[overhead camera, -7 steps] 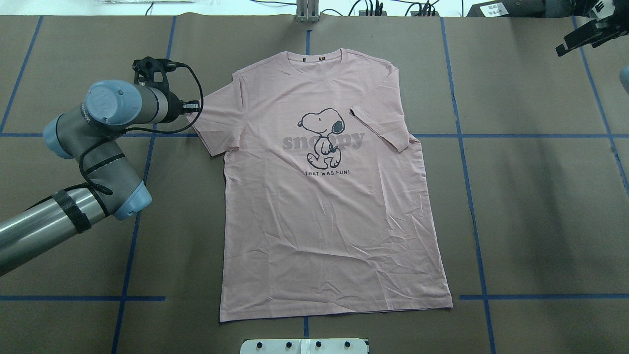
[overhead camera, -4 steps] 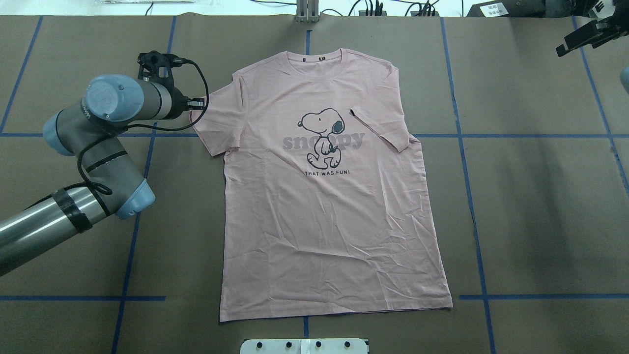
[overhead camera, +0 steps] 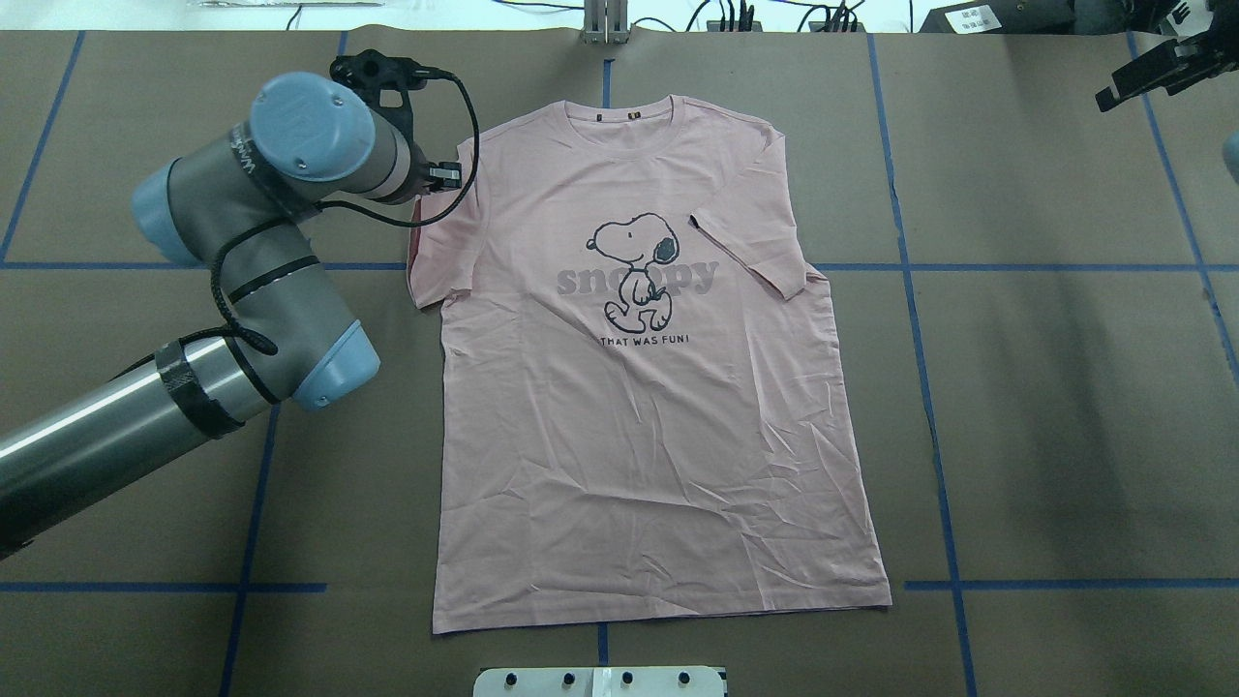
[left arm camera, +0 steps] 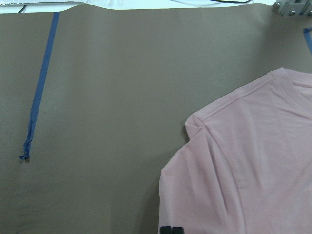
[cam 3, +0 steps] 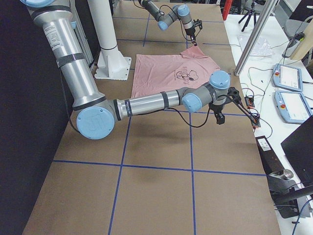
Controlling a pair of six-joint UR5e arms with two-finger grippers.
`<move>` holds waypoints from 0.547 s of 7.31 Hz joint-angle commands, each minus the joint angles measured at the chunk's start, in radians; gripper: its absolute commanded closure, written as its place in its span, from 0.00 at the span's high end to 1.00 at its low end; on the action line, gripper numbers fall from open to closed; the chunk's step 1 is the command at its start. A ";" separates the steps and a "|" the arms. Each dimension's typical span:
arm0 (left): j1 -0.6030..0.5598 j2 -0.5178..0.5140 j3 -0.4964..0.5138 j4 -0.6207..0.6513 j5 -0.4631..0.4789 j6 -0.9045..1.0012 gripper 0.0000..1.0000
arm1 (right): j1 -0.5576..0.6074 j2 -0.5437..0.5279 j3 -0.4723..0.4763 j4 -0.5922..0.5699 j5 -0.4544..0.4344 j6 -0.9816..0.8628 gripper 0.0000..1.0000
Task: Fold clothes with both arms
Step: 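Fold the sleeve nearest the left gripper inward toward the collar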
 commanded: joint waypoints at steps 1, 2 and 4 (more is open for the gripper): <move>0.038 -0.157 0.160 0.062 0.005 -0.093 0.00 | 0.000 0.001 0.000 -0.001 -0.001 0.002 1.00; 0.056 -0.237 0.270 0.062 0.008 -0.122 0.00 | 0.000 0.001 0.000 -0.001 -0.001 0.002 1.00; 0.056 -0.291 0.348 0.062 0.008 -0.126 0.00 | 0.000 0.001 0.000 -0.001 -0.001 0.002 1.00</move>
